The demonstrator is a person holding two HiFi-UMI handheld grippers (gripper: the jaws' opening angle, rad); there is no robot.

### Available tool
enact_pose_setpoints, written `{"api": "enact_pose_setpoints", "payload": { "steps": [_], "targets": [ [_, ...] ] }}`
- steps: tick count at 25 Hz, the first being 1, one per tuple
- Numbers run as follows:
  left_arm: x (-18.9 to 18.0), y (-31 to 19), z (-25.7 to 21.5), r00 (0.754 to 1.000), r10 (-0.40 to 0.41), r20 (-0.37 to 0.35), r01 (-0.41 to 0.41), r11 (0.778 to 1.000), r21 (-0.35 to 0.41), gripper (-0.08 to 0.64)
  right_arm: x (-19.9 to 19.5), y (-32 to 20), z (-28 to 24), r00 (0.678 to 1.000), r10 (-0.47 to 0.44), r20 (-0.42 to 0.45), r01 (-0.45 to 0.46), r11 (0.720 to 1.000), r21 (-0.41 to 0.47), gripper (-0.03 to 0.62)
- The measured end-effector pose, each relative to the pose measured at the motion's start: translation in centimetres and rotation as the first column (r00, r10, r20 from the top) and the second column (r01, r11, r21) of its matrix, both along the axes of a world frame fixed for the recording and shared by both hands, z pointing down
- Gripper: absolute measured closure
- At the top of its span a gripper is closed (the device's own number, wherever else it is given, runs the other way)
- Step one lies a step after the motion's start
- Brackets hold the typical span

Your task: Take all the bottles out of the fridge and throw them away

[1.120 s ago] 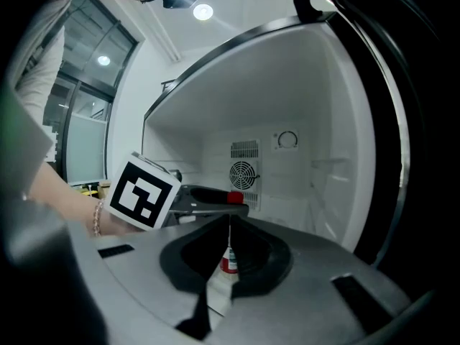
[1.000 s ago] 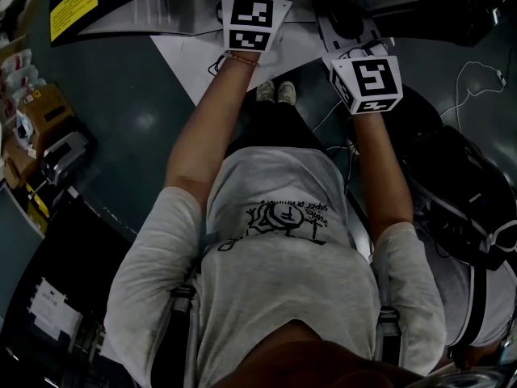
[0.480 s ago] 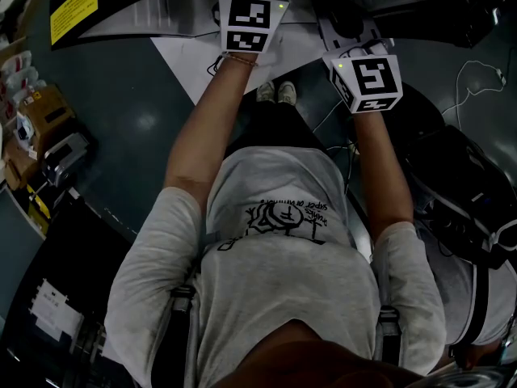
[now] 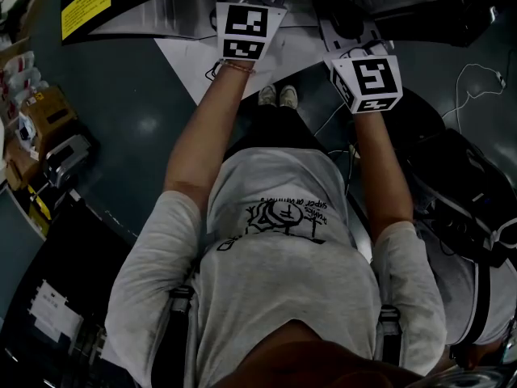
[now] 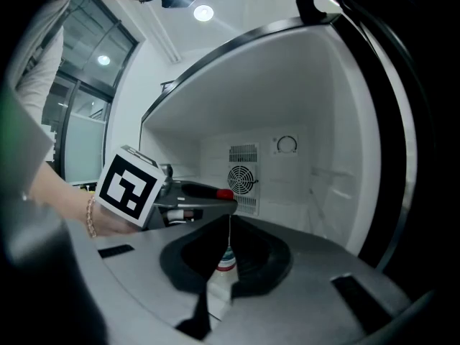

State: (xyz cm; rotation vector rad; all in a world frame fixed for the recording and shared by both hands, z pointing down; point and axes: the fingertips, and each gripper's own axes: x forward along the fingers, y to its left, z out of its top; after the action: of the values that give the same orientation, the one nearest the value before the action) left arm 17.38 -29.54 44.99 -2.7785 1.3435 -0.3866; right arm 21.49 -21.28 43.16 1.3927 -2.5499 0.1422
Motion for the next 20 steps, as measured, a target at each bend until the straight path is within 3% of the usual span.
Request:
{"api": "enact_pose_setpoints", "payload": {
  "steps": [20],
  "targets": [
    [-0.4,4.3,-1.9,0.997,0.057,-0.048,-0.059,0.997,-0.039,0.402,-1.0,0.3,-2.3,1.000,-0.011,0.011,0.011,1.000,0.011,0.583]
  ]
}}
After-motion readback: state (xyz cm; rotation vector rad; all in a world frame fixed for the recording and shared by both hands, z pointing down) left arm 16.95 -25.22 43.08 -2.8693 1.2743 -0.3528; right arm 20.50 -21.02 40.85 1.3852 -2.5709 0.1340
